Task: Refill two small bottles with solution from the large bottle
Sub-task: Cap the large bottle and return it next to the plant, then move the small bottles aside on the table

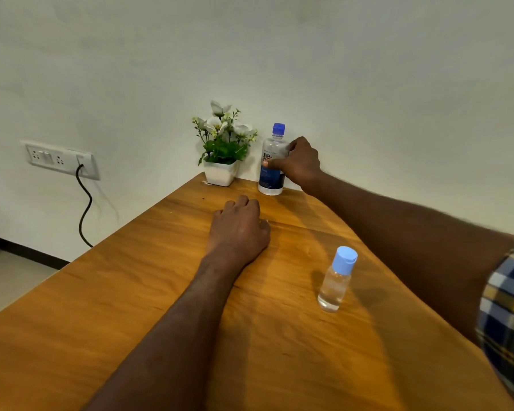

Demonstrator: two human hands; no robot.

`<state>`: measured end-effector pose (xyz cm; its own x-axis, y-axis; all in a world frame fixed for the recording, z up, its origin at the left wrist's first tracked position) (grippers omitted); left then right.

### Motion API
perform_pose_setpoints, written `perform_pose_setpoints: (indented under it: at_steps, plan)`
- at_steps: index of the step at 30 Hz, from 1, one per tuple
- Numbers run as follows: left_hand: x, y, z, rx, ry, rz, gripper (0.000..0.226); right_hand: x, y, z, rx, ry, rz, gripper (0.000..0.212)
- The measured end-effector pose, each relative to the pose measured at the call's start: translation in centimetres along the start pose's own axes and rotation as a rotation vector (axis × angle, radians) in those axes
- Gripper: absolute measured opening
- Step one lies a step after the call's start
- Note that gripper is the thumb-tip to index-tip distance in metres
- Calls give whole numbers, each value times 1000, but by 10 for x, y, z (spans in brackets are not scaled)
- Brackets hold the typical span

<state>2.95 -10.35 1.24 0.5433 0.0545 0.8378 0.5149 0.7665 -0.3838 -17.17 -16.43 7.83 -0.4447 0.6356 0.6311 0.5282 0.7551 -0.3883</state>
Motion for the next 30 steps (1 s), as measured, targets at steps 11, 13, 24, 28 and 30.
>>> perform_pose_setpoints:
  at_steps: [11, 13, 24, 28, 30]
  plan:
    - [-3, -2, -1, -14, -10, 10, 29, 0, 1, 8, -22, 105, 17, 70]
    - [-1, -1, -1, -11, -1, 10, 28, 6, 6, 8, -19, 107, 48, 66]
    - [24, 16, 14, 52, 349, 43, 19, 120, 139, -16, -349, -827, 238, 14]
    - [23, 34, 34, 17, 369, -2, 18, 153, 223, -23, -291, -826, 303, 25]
    - [21, 41, 37, 5, 363, -21, 17, 175, 262, -22, -194, -755, 419, 26]
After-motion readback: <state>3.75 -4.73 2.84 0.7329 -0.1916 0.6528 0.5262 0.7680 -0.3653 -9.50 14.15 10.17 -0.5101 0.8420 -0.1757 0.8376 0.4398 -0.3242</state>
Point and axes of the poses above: each hand's wrist, its own y-axis away from the middle knuckle, its own x-axis out of the back of the hand, z = x × y, the point moved 7 cm from there along -y, towards the middle knuckle, and after that the axes turned 5 degrees about y, right-handed, at the moved point
